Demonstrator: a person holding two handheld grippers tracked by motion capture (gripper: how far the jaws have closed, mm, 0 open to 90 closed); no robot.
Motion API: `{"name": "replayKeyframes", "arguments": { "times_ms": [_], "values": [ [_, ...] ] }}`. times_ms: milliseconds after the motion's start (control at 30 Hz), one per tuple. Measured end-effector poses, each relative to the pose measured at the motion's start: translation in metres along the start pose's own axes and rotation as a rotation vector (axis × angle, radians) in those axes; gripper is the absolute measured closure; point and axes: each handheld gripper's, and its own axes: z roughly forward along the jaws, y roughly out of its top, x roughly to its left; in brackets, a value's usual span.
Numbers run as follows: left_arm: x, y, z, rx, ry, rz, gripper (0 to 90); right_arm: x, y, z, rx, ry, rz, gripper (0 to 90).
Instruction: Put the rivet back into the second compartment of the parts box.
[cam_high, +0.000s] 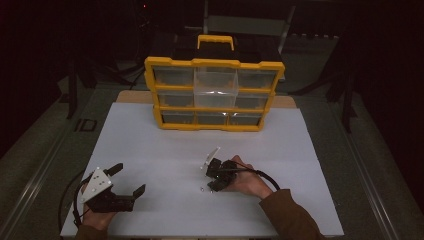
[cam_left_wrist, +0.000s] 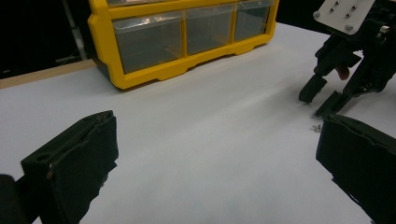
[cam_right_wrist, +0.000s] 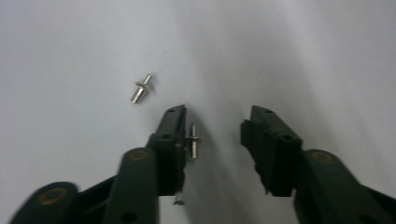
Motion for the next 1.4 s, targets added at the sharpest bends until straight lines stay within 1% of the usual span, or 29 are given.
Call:
{"name": "replayKeyframes", "arguments": {
  "times_ms": [67, 100, 133, 167, 267, 333, 367, 400, 467, 567, 700, 833, 1000, 1100, 1200, 1333, 1400],
  "values": [
    [0.000, 0.000, 0.000, 0.001, 0.000, 0.000, 0.0, 0.001, 0.000, 0.000, 0.000, 0.011, -0.007, 66.3],
    [0.000, 0.000, 0.000, 0.001, 0.000, 0.000, 0.0, 0.001, 0.000, 0.000, 0.000, 0.011, -0.007, 66.3],
    [0.000, 0.000, 0.000, 0.001, 0.000, 0.000, 0.0, 0.001, 0.001, 0.000, 0.005, 0.025, -0.004, 70.0],
    [0.000, 0.000, 0.000, 0.001, 0.000, 0.000, 0.0, 0.001, 0.001, 0.000, 0.006, 0.032, -0.002, 71.3],
    [0.000, 0.000, 0.000, 0.001, 0.000, 0.000, 0.0, 0.001, 0.001, 0.000, 0.016, 0.040, -0.001, 74.9],
    [0.000, 0.000, 0.000, 0.001, 0.000, 0.000, 0.0, 0.001, 0.001, 0.000, 0.020, 0.042, -0.009, 74.9],
    [0.000, 0.000, 0.000, 0.001, 0.000, -0.001, 0.0, 0.001, 0.001, 0.000, 0.020, 0.042, -0.009, 76.1],
    [0.000, 0.000, 0.000, 0.001, -0.001, -0.002, 0.0, 0.002, 0.002, 0.000, 0.025, 0.043, -0.012, 79.2],
    [0.000, 0.000, 0.000, 0.001, -0.001, -0.003, 0.0, 0.003, 0.003, 0.000, 0.039, 0.045, -0.014, 81.7],
    [0.000, 0.000, 0.000, 0.001, -0.001, -0.004, 0.0, 0.004, 0.004, 0.000, 0.055, 0.044, -0.013, 82.1],
    [0.000, 0.000, 0.000, 0.002, -0.001, -0.002, 0.0, 0.005, 0.006, 0.000, 0.080, 0.043, -0.028, 82.4],
    [0.000, 0.000, 0.000, 0.001, -0.001, -0.004, 0.0, 0.004, 0.007, -0.001, 0.091, 0.051, -0.042, 82.4],
    [0.000, 0.000, 0.001, 0.003, 0.000, -0.003, 0.0, 0.001, 0.004, -0.003, 0.101, 0.060, -0.038, 82.4],
    [0.000, 0.000, 0.001, 0.004, 0.000, -0.001, 0.0, -0.002, 0.003, -0.006, 0.096, 0.064, -0.028, 82.4],
    [0.000, 0.000, 0.001, 0.005, 0.000, 0.000, 0.0, -0.006, 0.002, -0.012, 0.074, 0.072, -0.010, 82.4],
    [0.000, 0.000, 0.001, 0.005, 0.001, -0.001, 0.0, -0.010, 0.004, -0.022, 0.062, 0.074, 0.001, 82.4],
    [0.000, 0.000, 0.001, 0.004, 0.001, -0.001, 0.0, -0.011, 0.005, -0.028, 0.060, 0.066, -0.001, 82.4]
  ]
}}
